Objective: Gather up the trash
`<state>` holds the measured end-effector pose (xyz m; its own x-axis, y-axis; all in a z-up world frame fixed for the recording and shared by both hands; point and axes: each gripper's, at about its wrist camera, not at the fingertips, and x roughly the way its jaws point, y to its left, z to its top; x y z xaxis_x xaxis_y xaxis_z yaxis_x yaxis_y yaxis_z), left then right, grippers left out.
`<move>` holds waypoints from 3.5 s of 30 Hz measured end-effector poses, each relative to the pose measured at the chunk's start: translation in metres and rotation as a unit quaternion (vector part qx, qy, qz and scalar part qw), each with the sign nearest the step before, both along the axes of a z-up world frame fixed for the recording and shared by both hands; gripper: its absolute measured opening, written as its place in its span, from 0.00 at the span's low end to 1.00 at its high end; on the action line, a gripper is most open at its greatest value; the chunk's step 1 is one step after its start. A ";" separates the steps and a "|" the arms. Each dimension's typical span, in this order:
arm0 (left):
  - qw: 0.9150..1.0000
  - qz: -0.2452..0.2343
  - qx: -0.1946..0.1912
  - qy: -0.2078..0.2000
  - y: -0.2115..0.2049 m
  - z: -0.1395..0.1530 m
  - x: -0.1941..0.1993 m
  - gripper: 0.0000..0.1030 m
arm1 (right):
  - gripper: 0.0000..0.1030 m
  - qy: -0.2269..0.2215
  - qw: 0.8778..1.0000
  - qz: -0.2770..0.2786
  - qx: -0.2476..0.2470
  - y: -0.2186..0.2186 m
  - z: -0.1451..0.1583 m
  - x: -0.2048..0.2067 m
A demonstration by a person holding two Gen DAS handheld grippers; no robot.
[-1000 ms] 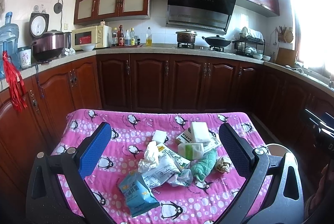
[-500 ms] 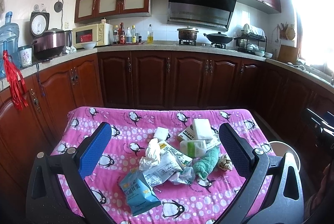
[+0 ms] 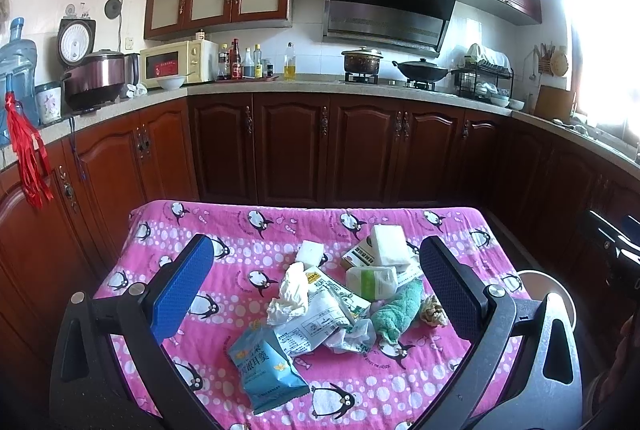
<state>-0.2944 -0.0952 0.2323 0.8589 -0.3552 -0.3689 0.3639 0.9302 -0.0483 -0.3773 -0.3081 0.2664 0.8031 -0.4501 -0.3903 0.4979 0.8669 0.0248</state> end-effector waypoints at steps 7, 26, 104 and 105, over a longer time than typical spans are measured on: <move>1.000 0.000 -0.002 0.006 0.001 -0.001 0.005 0.99 | 1.00 0.007 1.000 0.003 -0.002 0.000 -0.004 0.006; 0.999 -0.002 0.012 0.047 0.001 -0.020 0.032 0.99 | 1.00 0.041 0.999 0.009 0.007 -0.005 -0.024 0.028; 0.875 -0.390 0.042 0.283 -0.336 -0.055 0.049 0.11 | 0.32 0.151 0.953 -0.041 0.259 -0.270 -0.146 -0.006; 0.872 -0.392 0.038 0.291 -0.351 -0.060 0.049 0.11 | 0.32 0.155 0.950 -0.051 0.265 -0.281 -0.152 -0.011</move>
<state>-0.2450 -0.4464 0.1726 0.0225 -0.7052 -0.7087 0.8242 0.4143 -0.3861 -0.3882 -0.5896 0.1141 0.5749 -0.1933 -0.7951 0.6333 0.7204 0.2828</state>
